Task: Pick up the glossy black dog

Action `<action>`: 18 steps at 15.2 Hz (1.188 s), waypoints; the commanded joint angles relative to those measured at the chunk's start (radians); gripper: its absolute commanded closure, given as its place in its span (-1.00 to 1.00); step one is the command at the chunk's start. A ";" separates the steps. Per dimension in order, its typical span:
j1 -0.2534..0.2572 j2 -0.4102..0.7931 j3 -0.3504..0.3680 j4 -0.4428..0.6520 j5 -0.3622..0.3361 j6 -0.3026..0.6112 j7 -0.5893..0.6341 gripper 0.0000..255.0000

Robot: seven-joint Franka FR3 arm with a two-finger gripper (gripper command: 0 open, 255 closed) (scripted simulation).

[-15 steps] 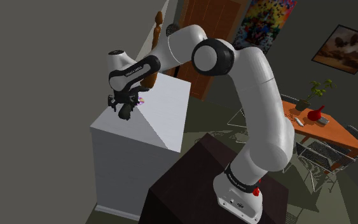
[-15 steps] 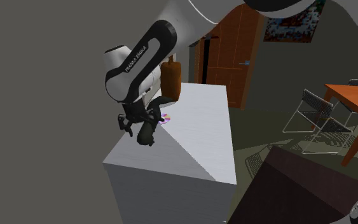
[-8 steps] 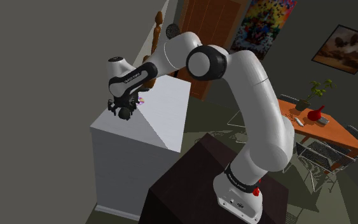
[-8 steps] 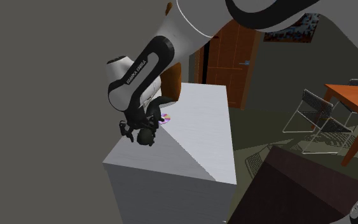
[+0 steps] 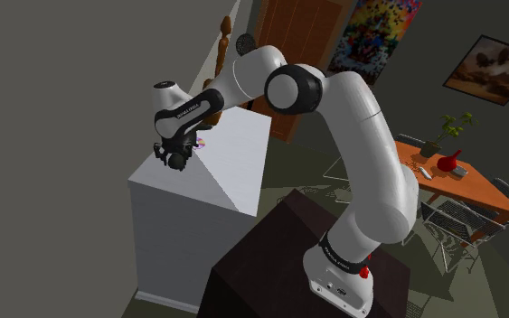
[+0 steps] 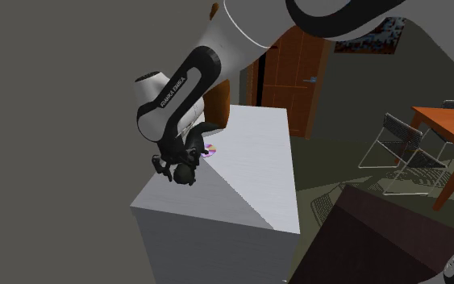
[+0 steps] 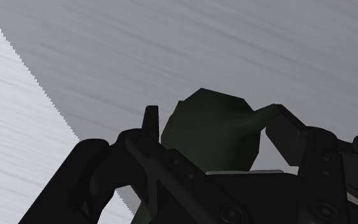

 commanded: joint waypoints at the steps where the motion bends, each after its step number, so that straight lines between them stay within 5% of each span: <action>1: 0.000 0.000 -0.001 0.000 0.000 0.001 0.000 1.00; 18: -0.012 -0.145 0.017 -0.036 0.020 -0.107 -0.023 1.00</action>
